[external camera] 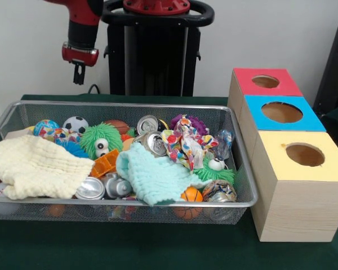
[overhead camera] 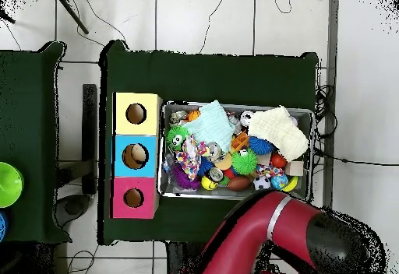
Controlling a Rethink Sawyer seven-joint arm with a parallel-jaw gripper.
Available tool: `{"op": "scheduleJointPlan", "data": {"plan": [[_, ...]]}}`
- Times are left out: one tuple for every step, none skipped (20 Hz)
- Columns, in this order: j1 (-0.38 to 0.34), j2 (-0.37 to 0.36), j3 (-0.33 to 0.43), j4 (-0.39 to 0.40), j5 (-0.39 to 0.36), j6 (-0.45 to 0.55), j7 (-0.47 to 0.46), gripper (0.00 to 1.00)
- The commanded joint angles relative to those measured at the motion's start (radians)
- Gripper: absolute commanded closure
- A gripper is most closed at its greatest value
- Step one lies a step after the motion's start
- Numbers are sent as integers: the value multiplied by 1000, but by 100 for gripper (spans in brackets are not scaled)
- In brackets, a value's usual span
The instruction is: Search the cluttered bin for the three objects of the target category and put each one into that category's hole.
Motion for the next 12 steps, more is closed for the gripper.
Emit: {"op": "scheduleJointPlan", "data": {"plan": [[-17, 193, 107, -23, -21, 10, -30, 100], [-16, 192, 108, -26, -23, 14, -24, 100], [-14, 192, 109, -30, -26, 19, -17, 100], [-12, 190, 109, -33, -29, 22, -12, 100], [-9, 189, 108, -33, -30, 23, -9, 100], [-7, 188, 107, -33, -32, 24, -7, 100], [-5, 186, 106, -32, -36, 28, -3, 100], [-1, 185, 104, -31, -37, 28, -1, 100], [2, 182, 103, -28, -39, 29, 1, 100], [6, 178, 103, -28, -43, 34, 5, 100], [10, 174, 104, -27, -47, 39, 10, 100], [13, 169, 106, -30, -53, 47, 16, 100]]}}
